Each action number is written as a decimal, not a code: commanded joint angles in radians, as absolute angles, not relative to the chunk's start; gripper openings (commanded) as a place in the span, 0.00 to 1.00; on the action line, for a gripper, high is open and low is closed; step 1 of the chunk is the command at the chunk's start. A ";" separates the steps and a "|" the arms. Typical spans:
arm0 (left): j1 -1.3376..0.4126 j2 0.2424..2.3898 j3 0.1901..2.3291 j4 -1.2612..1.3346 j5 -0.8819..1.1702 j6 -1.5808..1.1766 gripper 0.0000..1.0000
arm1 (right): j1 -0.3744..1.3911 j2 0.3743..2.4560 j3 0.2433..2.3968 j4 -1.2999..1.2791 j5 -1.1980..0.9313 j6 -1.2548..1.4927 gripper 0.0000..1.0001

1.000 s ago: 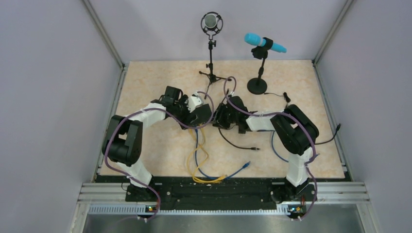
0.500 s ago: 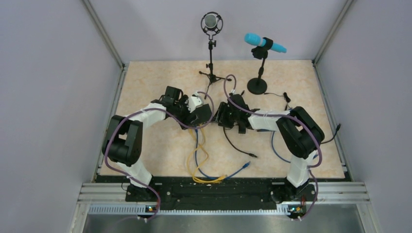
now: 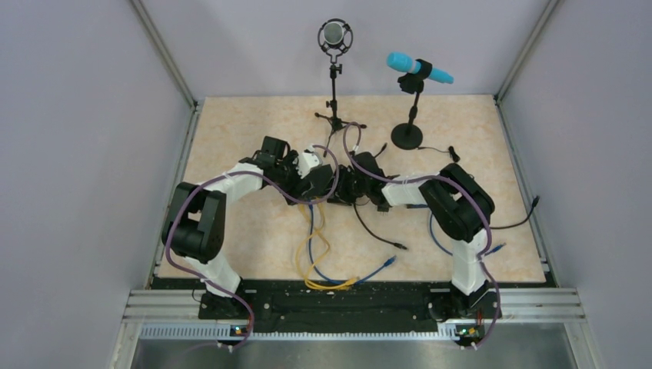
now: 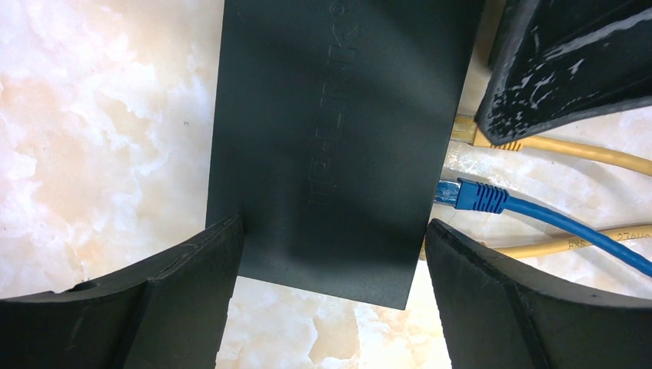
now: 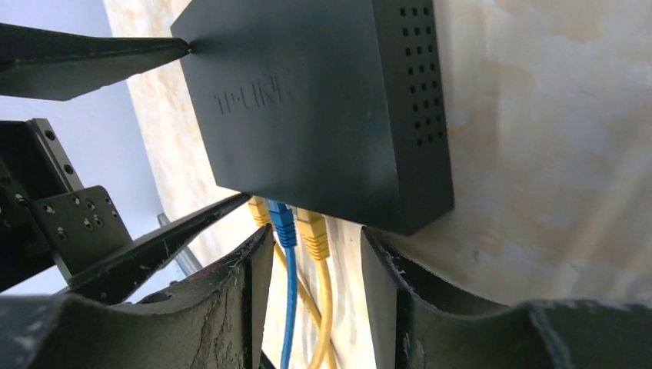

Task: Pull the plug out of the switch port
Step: Move the connector to the center of the board, then pull the connector from the switch port.

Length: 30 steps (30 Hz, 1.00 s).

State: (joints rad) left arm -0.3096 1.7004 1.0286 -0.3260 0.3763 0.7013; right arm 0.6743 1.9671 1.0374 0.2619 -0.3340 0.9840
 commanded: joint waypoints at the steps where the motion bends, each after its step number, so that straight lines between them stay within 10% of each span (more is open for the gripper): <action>1: -0.312 1.717 1.023 -0.387 0.375 0.684 0.91 | 0.684 2.031 1.063 0.367 -0.388 1.042 0.45; 21: -0.313 1.724 1.026 -0.405 0.372 0.689 0.90 | 0.686 2.087 0.989 0.527 -0.407 1.150 0.24; 30: -0.312 1.717 1.025 -0.415 0.372 0.696 0.90 | 0.680 2.082 1.004 0.517 -0.399 1.157 0.33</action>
State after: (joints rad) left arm -0.3096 1.7004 1.0286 -0.3279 0.3729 0.7021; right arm 0.6739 2.0678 0.9970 0.5137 -0.4183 1.1576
